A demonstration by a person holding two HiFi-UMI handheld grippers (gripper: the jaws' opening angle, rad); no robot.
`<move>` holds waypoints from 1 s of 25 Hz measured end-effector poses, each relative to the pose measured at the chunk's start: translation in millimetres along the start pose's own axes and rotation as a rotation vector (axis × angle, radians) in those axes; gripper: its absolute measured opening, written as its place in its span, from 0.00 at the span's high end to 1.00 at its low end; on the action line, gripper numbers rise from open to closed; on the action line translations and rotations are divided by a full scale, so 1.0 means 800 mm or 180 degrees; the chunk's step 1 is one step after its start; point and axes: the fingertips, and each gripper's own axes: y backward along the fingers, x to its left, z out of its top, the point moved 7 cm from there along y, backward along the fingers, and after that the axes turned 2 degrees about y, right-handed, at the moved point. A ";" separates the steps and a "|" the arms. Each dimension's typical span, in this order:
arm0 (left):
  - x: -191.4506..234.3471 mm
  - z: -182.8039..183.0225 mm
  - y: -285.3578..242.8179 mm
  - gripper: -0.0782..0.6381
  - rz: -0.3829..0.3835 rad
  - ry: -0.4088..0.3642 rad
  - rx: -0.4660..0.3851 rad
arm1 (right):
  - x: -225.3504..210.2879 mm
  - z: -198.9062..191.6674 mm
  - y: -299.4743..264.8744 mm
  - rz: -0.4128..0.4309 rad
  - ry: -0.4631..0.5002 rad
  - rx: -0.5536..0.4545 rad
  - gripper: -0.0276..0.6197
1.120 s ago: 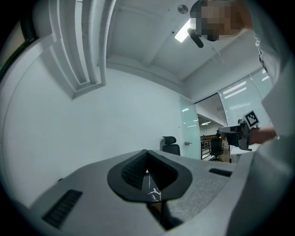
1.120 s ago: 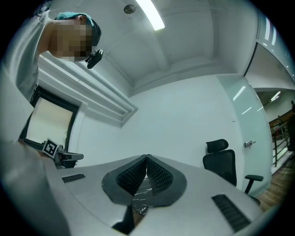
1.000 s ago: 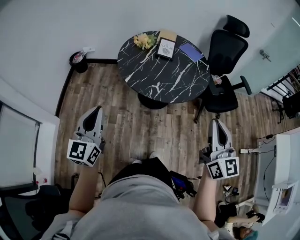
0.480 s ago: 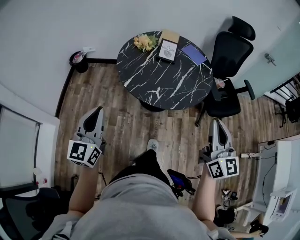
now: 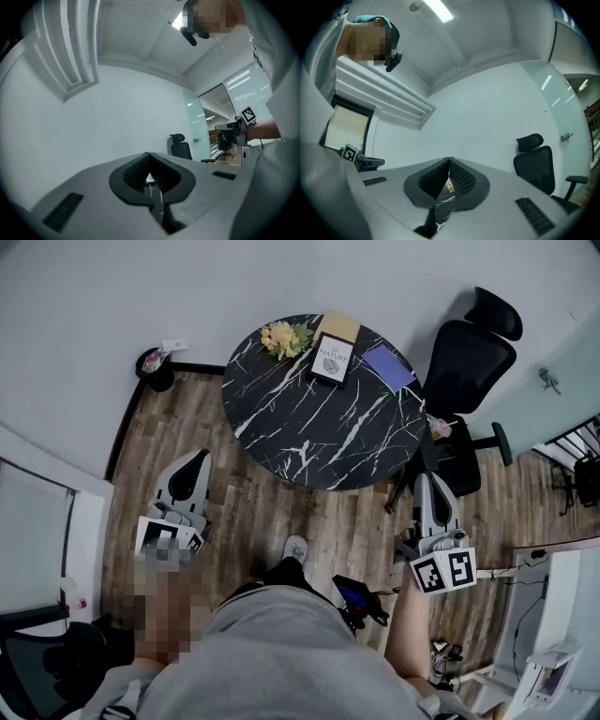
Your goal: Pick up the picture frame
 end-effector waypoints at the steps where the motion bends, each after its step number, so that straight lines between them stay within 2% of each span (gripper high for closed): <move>1: 0.001 0.000 -0.011 0.88 0.0025 0.0000 -0.0001 | -0.010 -0.001 -0.009 0.0023 0.0001 -0.0006 0.92; 8: 0.002 0.002 -0.084 0.88 0.0177 -0.0077 0.0002 | -0.073 -0.008 -0.071 0.0202 -0.0032 -0.0050 0.92; 15: -0.004 -0.001 -0.130 0.88 0.0255 -0.0056 0.0005 | -0.110 -0.020 -0.112 0.0338 -0.0090 -0.0011 0.92; 21: 0.005 -0.010 -0.159 0.88 0.0266 -0.0030 0.0092 | -0.123 -0.033 -0.140 0.0358 -0.0154 0.0038 0.92; 25: 0.021 -0.014 -0.191 0.88 0.0190 -0.0020 0.0107 | -0.131 -0.040 -0.161 0.0294 -0.0169 0.0088 0.92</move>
